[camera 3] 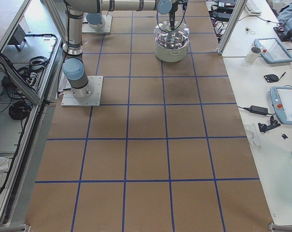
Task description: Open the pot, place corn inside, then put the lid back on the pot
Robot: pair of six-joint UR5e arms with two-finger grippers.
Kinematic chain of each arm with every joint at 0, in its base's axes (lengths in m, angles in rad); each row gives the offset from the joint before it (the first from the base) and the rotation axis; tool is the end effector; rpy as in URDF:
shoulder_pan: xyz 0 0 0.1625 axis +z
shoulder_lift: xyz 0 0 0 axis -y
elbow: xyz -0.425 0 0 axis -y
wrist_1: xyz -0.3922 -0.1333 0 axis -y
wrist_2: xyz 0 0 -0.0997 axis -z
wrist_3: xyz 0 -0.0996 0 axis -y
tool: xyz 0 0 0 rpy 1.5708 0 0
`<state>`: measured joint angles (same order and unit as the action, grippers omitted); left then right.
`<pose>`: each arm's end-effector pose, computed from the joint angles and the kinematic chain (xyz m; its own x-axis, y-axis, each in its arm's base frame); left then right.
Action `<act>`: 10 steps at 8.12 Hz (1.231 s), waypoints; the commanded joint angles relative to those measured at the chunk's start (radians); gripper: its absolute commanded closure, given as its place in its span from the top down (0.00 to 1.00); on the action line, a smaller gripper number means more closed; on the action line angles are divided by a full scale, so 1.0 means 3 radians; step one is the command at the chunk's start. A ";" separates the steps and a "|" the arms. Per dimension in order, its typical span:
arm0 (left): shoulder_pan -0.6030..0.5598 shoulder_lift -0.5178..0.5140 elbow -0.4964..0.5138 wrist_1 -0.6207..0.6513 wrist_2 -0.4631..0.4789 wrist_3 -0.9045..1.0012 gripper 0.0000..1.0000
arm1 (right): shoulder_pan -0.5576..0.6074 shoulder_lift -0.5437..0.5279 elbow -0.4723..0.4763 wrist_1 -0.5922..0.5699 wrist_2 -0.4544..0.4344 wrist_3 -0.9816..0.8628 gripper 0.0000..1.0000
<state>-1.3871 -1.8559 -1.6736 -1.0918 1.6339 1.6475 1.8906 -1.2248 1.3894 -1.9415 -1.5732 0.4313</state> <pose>-0.0169 -0.6042 0.3321 -0.1063 0.9906 -0.0859 0.9912 0.1124 0.0696 0.3303 -0.5743 0.4210 -0.9911 0.1033 -0.0834 0.1174 0.9753 -0.1869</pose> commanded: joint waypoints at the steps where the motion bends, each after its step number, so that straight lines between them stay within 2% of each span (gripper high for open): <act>1: -0.0151 0.0141 0.0000 -0.0007 -0.0367 -0.0066 0.00 | -0.0191 -0.0705 0.0082 0.0894 0.0003 -0.0423 0.25; 3: -0.0528 0.0265 0.0005 0.0004 -0.0354 -0.0280 0.00 | -0.0619 -0.0988 0.0114 0.1356 -0.0007 -0.0766 0.24; 4: -0.0708 0.0270 0.0036 0.0039 -0.0364 -0.0580 0.00 | -0.0874 -0.1061 0.0114 0.1510 -0.0007 -0.1147 0.23; 5: -0.0851 0.0225 0.0157 0.0075 -0.0379 -0.0714 0.00 | -0.1074 -0.1137 0.0114 0.1664 0.0003 -0.1303 0.21; 7: -0.1163 0.0046 0.0377 0.0161 -0.0405 -0.0980 0.00 | -0.1117 -0.1163 0.0129 0.1716 0.0008 -0.1310 0.19; 10: -0.1536 -0.0312 0.0419 0.0687 -0.0405 -0.1439 0.00 | -0.1117 -0.1174 0.0134 0.1686 0.0008 -0.1320 0.19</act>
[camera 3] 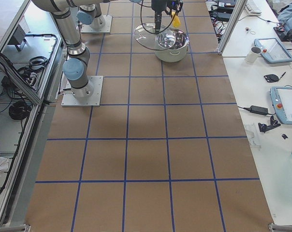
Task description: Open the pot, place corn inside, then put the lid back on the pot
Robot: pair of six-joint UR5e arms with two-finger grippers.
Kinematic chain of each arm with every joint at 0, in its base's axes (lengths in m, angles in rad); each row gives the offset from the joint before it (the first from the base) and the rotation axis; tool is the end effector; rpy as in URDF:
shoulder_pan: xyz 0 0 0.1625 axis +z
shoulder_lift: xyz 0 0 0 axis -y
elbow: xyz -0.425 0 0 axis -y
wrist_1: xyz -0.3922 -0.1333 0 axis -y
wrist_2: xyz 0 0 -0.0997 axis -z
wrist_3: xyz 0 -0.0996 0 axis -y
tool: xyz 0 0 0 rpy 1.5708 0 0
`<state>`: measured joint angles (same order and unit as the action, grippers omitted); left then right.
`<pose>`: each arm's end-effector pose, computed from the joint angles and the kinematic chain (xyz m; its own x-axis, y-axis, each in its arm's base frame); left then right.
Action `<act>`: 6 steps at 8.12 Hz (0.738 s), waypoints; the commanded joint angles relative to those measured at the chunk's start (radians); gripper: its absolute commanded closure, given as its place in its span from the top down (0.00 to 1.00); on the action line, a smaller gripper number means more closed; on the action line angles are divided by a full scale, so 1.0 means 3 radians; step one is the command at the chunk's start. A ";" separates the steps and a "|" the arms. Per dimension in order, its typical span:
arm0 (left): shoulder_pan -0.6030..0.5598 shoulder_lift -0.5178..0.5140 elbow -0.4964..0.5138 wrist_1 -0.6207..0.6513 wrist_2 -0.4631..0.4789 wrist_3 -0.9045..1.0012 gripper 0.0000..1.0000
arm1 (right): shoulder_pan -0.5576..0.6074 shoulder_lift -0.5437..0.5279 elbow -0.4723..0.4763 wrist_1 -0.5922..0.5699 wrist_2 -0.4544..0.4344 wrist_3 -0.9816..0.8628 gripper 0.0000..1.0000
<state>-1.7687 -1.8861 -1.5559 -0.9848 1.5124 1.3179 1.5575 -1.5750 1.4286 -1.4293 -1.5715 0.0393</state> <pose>-0.2603 -0.5905 0.3832 -0.0614 0.9640 -0.2588 0.9917 0.0297 -0.1247 0.1268 -0.4881 0.5456 -0.9986 0.0526 0.0005 0.0526 0.9986 -0.0049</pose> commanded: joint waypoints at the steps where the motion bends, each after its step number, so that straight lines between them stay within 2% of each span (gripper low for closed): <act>1: -0.0352 -0.0283 0.0047 0.0388 0.0016 -0.0384 0.00 | -0.0007 -0.0001 0.0004 -0.0032 0.0007 -0.0013 0.19; 4: -0.0394 -0.0477 0.0048 0.0399 0.0036 -0.0451 0.00 | -0.0017 0.0004 0.0004 -0.0047 0.0002 -0.0023 0.20; 6: -0.0394 -0.0518 0.0048 0.0399 0.0179 -0.0456 0.00 | -0.0017 0.0004 0.0004 -0.0047 -0.0003 -0.0023 0.20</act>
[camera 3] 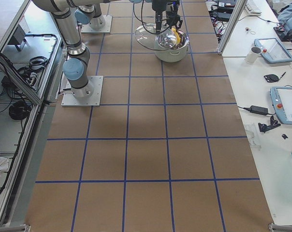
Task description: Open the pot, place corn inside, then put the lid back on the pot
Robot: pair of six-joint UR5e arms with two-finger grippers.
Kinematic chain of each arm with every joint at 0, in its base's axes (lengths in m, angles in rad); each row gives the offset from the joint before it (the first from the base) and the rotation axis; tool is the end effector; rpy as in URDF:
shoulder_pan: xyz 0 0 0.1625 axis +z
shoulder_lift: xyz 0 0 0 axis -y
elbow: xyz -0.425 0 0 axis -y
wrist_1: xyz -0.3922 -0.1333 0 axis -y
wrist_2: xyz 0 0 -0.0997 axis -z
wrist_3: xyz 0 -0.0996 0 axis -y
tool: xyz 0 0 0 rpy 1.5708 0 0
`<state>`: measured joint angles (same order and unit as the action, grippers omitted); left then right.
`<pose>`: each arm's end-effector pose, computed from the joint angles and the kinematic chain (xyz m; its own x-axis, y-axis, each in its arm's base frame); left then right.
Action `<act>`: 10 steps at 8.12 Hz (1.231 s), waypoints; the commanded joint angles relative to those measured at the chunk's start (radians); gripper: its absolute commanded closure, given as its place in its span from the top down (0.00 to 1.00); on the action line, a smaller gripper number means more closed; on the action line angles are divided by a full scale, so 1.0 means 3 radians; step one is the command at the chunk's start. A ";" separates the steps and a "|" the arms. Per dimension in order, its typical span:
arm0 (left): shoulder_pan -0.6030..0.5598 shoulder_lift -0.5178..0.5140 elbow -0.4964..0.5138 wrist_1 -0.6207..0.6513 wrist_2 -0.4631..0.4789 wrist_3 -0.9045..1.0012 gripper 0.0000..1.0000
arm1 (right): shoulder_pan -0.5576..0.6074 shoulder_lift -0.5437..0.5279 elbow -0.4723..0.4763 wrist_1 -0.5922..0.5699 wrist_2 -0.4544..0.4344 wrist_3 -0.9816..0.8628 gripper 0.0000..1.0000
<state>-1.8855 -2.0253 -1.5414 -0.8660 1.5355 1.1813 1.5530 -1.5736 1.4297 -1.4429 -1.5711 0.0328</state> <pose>-0.3366 -0.5921 0.3145 -0.0845 0.9665 -0.2425 0.9893 0.0523 -0.1362 0.1246 -0.4905 0.5457 -0.9987 0.0506 -0.0002 0.0506 0.9986 -0.0160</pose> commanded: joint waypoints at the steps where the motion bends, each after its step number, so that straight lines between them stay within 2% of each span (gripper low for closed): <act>1: -0.0004 -0.0065 0.0004 0.0003 0.0108 -0.0016 0.24 | -0.0002 -0.0001 0.0000 0.0003 0.0001 0.0003 0.20; 2: 0.0001 -0.0075 0.0004 0.0003 0.0087 -0.0173 0.78 | -0.0002 -0.0001 0.0000 0.0008 -0.0004 0.0003 0.20; 3: 0.0001 -0.0045 0.0004 0.0003 0.0097 -0.0230 0.84 | -0.0002 -0.0001 0.0000 0.0008 -0.0009 0.0003 0.20; 4: -0.0004 -0.0019 0.0004 -0.0002 0.0097 -0.0231 0.84 | -0.0002 -0.0001 0.0000 0.0008 -0.0004 -0.0002 0.20; 5: -0.0004 -0.0019 0.0004 0.0003 0.0097 -0.0225 0.90 | -0.0002 -0.0001 0.0000 0.0008 -0.0004 -0.0002 0.20; 6: -0.0010 0.0016 0.0004 0.0003 0.0097 -0.0225 0.92 | -0.0002 -0.0001 0.0000 0.0013 -0.0004 -0.0002 0.20; 8: 0.0006 0.0266 0.0004 -0.0063 0.0108 -0.0271 0.92 | -0.0002 -0.0001 0.0005 0.0008 0.0001 0.0003 0.20; 9: 0.0046 0.0450 0.0015 -0.0327 0.0087 -0.0352 0.92 | -0.0002 0.0009 0.0005 -0.0012 0.0001 0.0003 0.20; 10: 0.0123 0.0654 0.0015 -0.0512 0.0036 -0.0515 0.92 | 0.0003 0.0040 0.0000 -0.0220 0.0001 -0.0002 0.20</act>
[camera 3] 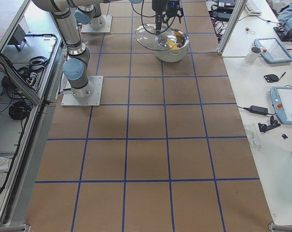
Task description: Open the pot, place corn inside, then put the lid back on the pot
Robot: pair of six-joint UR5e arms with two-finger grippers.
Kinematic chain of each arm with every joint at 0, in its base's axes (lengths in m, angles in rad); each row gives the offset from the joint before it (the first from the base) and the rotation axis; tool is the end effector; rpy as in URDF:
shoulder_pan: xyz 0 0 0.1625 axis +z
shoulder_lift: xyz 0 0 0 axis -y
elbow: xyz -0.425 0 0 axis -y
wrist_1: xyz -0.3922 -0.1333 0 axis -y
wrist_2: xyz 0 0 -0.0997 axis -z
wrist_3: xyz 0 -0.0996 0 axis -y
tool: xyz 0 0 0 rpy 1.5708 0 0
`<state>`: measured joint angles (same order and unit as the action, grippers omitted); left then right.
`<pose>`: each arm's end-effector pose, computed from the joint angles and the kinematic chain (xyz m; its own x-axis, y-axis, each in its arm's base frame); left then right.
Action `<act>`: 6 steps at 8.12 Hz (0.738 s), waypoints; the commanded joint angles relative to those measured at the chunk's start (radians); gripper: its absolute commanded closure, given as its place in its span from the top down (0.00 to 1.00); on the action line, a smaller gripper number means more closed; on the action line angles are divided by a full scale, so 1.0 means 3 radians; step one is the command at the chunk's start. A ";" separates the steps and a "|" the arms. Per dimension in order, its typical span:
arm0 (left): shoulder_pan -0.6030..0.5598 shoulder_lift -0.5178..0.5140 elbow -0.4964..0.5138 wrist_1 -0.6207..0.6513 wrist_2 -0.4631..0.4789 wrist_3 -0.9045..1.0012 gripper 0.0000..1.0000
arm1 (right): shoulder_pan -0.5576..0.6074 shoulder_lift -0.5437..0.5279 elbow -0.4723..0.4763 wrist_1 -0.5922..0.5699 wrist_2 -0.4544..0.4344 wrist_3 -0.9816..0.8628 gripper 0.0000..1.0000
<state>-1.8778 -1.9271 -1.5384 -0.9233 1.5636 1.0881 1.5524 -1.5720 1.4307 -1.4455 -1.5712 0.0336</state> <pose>-0.3230 -0.5755 0.3733 -0.1884 0.9418 -0.2785 0.9767 0.1499 -0.1536 0.1242 -0.4914 0.5447 -0.9986 0.0520 -0.0001 0.0520 0.9985 -0.0160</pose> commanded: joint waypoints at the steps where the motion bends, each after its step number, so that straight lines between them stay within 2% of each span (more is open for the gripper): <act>1: 0.0245 0.0526 0.0015 -0.0479 -0.0453 -0.0302 0.92 | 0.0030 0.0126 -0.0024 -0.0365 -0.0004 -0.0004 0.21; 2: 0.0499 0.0675 0.0030 -0.0790 -0.0528 -0.0303 0.92 | 0.0112 0.0208 -0.0024 -0.0594 -0.0004 -0.0004 0.22; 4: 0.1122 0.0895 0.0030 -0.1215 -0.0559 -0.0339 0.95 | 0.0524 0.0453 -0.0029 -0.0988 -0.0040 0.0310 0.23; 5: 0.1328 0.0921 0.0030 -0.1268 -0.0534 -0.0592 1.00 | 0.0699 0.0616 -0.0054 -0.1127 -0.0019 0.0475 0.24; 6: 0.1462 0.0922 0.0030 -0.1334 -0.0534 -0.0969 1.00 | 0.0888 0.0769 -0.0055 -0.1331 -0.0004 0.0689 0.24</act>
<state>-1.5403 -1.6661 -1.5295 -1.2738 1.4031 0.9461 1.7151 -1.4239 1.4189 -1.7420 -1.5779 0.1346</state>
